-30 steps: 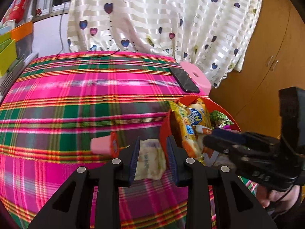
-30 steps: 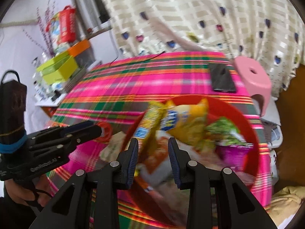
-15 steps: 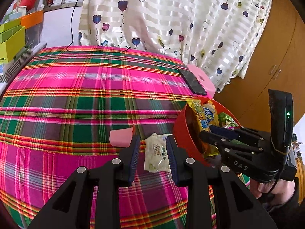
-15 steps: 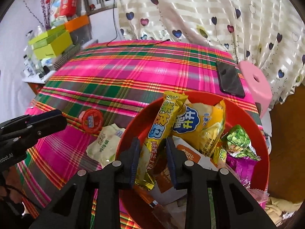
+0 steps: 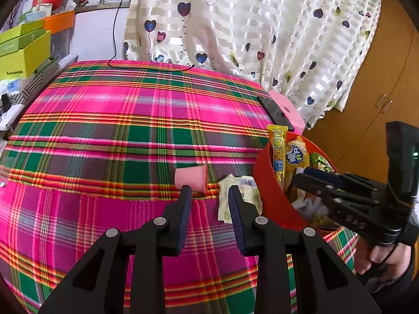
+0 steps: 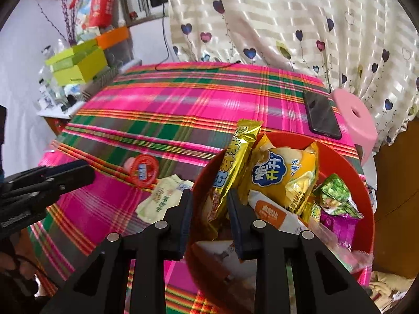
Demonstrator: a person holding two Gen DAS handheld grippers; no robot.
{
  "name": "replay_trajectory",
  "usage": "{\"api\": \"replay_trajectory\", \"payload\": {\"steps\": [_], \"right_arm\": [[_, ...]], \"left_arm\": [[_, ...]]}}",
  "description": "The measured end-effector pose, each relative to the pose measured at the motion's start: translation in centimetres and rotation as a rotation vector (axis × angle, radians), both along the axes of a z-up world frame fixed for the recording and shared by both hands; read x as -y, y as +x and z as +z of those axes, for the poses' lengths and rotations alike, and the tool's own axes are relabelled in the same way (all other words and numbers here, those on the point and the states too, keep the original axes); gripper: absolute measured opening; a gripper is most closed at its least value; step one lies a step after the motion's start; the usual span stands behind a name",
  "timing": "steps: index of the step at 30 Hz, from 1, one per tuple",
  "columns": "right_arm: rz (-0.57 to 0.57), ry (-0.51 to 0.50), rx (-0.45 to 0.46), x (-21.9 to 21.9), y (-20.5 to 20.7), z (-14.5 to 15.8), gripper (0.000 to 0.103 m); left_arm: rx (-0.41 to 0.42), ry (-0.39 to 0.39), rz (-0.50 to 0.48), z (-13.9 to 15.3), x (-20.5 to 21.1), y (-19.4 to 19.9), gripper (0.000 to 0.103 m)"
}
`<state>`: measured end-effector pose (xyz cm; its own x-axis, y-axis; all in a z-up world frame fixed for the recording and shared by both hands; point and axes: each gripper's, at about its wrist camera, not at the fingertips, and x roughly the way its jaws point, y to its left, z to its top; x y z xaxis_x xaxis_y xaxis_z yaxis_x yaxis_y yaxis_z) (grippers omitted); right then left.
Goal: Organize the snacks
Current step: 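Move the open left tool to the pink cup with red lid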
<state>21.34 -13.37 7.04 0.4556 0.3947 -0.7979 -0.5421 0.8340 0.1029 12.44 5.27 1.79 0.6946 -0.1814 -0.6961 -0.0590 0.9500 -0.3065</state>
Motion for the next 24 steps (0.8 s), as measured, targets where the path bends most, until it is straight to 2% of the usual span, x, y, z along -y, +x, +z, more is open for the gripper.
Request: {"api": "replay_trajectory", "payload": {"steps": [5, 8, 19, 24], "right_arm": [[0.009, 0.033, 0.022, 0.5, -1.8, 1.8, 0.026], [0.023, 0.043, 0.032, 0.4, -2.9, 2.7, 0.031], [0.089, 0.046, 0.054, -1.0, -5.7, 4.1, 0.045], [0.108, 0.044, 0.054, -1.6, -6.3, 4.3, 0.047]], "left_arm": [[0.015, 0.011, 0.001, 0.6, 0.3, -1.4, 0.030], [0.022, 0.020, 0.004, 1.0, 0.5, -2.2, 0.030], [0.035, 0.039, 0.023, 1.7, -0.1, -4.4, 0.030], [0.038, 0.039, 0.032, 1.7, -0.5, -5.0, 0.030]]}}
